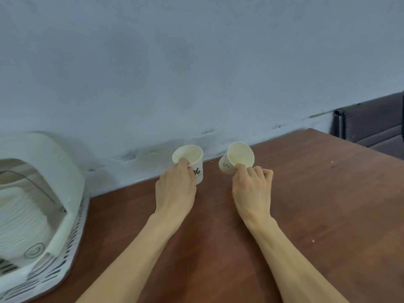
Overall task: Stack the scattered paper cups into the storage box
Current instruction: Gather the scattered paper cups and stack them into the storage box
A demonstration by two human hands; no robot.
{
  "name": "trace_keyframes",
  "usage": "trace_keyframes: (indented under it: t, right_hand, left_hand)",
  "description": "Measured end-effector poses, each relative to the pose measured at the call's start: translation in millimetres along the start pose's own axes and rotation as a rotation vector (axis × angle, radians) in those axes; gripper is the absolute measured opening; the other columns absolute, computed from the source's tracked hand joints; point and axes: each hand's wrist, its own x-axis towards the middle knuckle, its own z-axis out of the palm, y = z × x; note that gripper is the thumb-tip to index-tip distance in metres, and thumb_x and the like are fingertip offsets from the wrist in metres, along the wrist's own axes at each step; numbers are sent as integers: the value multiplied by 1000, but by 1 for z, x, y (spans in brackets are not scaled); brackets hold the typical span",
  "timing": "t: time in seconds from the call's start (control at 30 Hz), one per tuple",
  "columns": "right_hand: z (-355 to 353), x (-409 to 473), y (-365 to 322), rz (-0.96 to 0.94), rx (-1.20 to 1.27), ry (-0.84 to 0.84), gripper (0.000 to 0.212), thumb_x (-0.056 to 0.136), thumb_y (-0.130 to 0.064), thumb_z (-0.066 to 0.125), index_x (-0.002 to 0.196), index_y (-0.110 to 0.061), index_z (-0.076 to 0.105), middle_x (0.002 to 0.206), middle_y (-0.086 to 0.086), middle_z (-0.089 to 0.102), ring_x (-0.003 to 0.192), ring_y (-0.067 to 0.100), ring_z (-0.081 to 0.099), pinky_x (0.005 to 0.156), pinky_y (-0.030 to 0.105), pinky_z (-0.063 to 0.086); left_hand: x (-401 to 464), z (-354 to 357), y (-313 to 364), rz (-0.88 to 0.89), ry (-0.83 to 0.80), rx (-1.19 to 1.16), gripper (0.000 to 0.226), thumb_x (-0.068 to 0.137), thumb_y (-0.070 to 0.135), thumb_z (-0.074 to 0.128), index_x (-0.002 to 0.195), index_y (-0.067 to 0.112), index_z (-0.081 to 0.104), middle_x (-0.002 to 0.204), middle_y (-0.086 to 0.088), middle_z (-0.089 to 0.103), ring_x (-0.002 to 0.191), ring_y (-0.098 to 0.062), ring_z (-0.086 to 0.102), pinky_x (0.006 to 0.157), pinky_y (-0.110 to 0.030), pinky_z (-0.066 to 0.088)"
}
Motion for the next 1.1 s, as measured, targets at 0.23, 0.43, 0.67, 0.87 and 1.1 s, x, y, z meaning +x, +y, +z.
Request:
trace_keyframes:
  t: [0.23, 0.43, 0.67, 0.87, 1.1]
  right_hand:
    - [-39, -6, -31, -88, 65, 51, 15, 89, -5, 50, 92, -10, 64, 60, 1, 53, 62, 24, 47, 74, 39, 35]
    - [-96, -13, -82, -181, 174, 86, 14, 86, -4, 55, 93, -10, 66, 59, -1, 51, 61, 24, 47, 73, 39, 37]
    - [-159, -13, -126, -283, 205, 68, 12, 86, -9, 56, 93, -10, 66, 60, -2, 54, 62, 24, 49, 74, 38, 37]
    - [-201, -23, -155, -315, 231, 7, 19, 89, -16, 46, 91, -12, 65, 60, -4, 55, 64, 23, 50, 74, 37, 36]
    - [-262, -36, -189, -350, 178, -153, 8, 87, -14, 55, 80, -14, 58, 60, -1, 57, 62, 27, 50, 70, 38, 35]
  left_hand:
    - [-69, -69, -11, -83, 32, -90, 24, 101, 27, 39, 114, 20, 58, 106, 1, 67, 95, -27, 63, 76, -40, 50]
    - [-107, -116, -26, -98, 100, -154, 22, 99, 26, 45, 111, 21, 62, 100, 2, 69, 91, -26, 65, 74, -44, 51]
    - [-143, -169, -44, -112, 150, -173, 21, 99, 29, 44, 108, 24, 62, 94, 5, 68, 83, -21, 64, 72, -42, 51]
    - [-175, -220, -58, -126, 190, -127, 21, 100, 28, 42, 103, 21, 62, 88, 2, 67, 79, -20, 61, 69, -40, 49]
    - [-209, -272, -58, -148, 141, 38, 28, 102, 28, 34, 99, 16, 59, 91, -4, 67, 85, -28, 61, 68, -39, 48]
